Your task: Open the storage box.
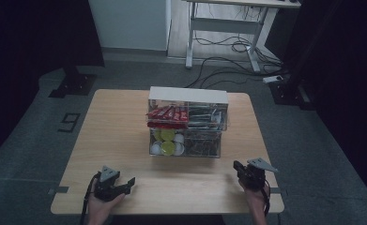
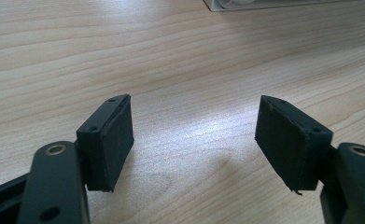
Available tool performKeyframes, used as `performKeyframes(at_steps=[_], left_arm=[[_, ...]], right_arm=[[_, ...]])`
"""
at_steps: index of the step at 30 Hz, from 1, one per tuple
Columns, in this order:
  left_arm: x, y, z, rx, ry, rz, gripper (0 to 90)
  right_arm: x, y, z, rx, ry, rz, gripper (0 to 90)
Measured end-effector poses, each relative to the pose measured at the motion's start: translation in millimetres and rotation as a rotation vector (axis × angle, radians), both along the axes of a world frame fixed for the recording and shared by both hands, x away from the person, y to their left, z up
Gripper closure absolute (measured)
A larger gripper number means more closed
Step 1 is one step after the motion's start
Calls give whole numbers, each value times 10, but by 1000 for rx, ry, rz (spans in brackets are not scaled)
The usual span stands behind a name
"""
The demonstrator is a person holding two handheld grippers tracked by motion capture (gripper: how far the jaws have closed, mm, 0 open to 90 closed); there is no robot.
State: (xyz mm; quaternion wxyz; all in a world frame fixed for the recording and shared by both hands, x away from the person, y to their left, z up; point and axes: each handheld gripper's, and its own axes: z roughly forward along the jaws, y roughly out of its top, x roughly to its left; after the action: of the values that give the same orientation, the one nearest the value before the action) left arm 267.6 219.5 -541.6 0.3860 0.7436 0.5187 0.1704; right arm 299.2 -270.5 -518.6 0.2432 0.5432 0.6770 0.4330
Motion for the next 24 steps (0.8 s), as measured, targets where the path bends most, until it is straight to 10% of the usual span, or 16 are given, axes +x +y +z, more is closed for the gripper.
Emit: performKeyframes(at_steps=[24], left_arm=[[-8, -66, -2, 19, -7, -19, 291]], right_arm=[[-91, 170, 346, 98, -118, 118, 895]])
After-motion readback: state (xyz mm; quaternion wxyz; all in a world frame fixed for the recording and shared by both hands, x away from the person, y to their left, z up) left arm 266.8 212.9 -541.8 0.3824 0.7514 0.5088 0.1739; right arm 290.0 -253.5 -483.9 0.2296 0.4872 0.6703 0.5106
